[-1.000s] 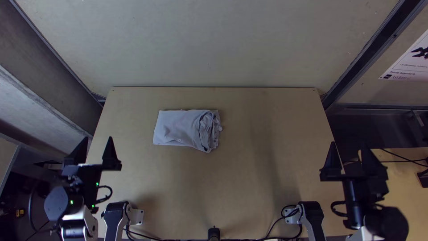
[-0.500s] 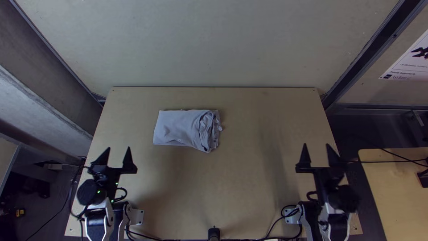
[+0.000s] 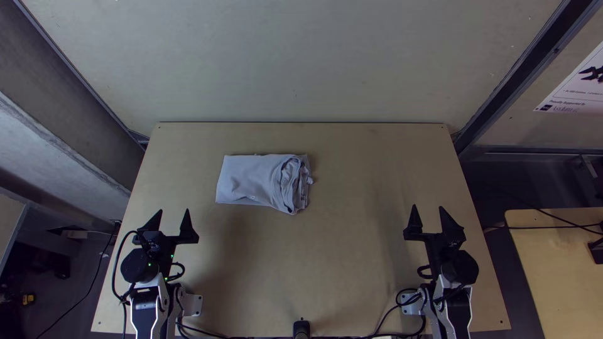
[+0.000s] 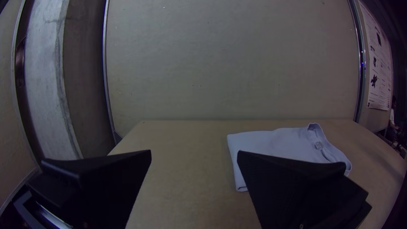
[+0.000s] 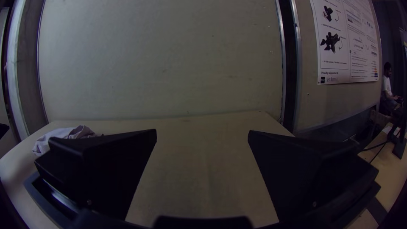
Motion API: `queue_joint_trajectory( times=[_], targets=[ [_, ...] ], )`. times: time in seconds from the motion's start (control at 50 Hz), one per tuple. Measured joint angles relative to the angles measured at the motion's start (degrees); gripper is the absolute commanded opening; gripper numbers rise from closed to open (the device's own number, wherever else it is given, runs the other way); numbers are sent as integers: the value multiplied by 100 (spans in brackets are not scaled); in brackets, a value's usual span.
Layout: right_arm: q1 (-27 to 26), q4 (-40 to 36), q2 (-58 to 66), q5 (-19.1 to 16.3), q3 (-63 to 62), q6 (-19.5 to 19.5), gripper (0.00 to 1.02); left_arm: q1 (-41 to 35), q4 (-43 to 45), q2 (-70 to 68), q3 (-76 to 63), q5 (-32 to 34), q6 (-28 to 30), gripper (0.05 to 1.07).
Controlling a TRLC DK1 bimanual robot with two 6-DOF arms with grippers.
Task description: Fold the t-shirt
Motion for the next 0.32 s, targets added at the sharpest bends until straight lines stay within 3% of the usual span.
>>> queue_joint_trajectory(
  times=[0.32],
  targets=[
    [0,33,0,-2,0,0,99,0,0,0,0,0,0,103]
  ],
)
